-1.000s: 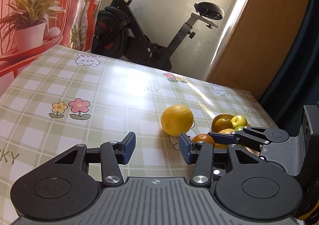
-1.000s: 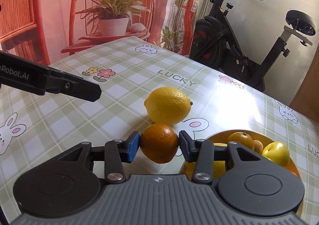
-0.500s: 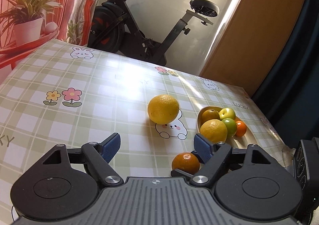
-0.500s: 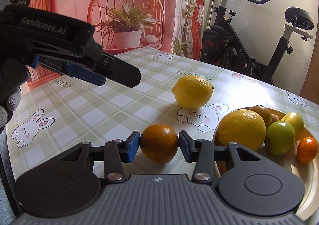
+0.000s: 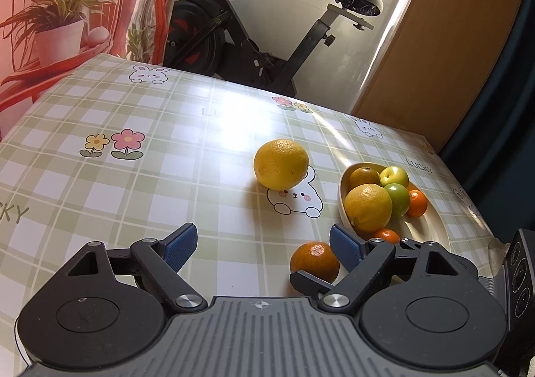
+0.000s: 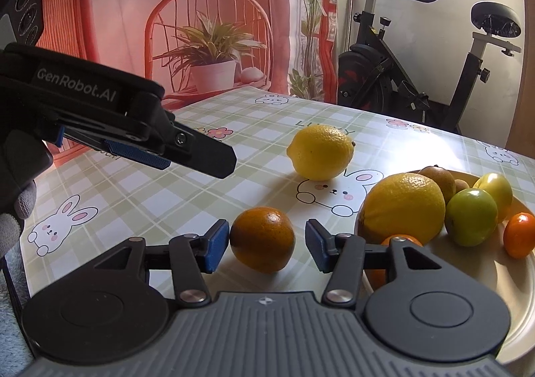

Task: Organize fruits
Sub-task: 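Close the left tool around the dark orange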

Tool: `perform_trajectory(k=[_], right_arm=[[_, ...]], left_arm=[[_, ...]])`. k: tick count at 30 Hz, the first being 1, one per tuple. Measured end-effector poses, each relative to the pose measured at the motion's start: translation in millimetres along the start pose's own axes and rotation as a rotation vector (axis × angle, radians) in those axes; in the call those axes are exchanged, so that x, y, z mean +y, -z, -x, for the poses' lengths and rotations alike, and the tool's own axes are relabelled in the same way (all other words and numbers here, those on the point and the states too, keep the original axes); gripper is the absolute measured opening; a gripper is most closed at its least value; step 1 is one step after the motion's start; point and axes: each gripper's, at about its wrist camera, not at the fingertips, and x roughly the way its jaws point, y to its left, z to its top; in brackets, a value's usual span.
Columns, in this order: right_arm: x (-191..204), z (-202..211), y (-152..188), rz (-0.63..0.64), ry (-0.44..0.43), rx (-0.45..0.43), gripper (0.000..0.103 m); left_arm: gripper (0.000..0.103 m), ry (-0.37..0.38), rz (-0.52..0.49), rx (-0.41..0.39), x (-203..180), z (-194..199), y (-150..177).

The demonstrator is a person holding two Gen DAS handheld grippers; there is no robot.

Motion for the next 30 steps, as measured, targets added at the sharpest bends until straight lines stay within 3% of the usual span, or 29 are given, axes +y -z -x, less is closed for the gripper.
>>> perform_trajectory(k=[5, 16, 26, 27, 30], right_arm=[[0, 2, 1, 0.0, -0.021, 0.006, 0.054], [5, -3, 3, 0.022, -0.064, 0.055, 0.055], [4, -4, 3, 0.02, -0.093, 0.055, 0.05], [4, -3, 3, 0.02, -0.099, 0.054, 0.049], [1, -3, 3, 0.014, -0.106, 0.056, 0.049]], left_arm=[[0.086, -0.018, -0.019, 0.01, -8, -3, 5], [0.066, 0.044, -0.022, 0.086, -17, -12, 20], [0.052, 0.043, 0.013, 0.092, -18, -19, 25], [0.046, 0.042, 0.015, 0.091, -18, -19, 26], [0.045, 0.04, 0.011, 0.079, -20, -18, 29]])
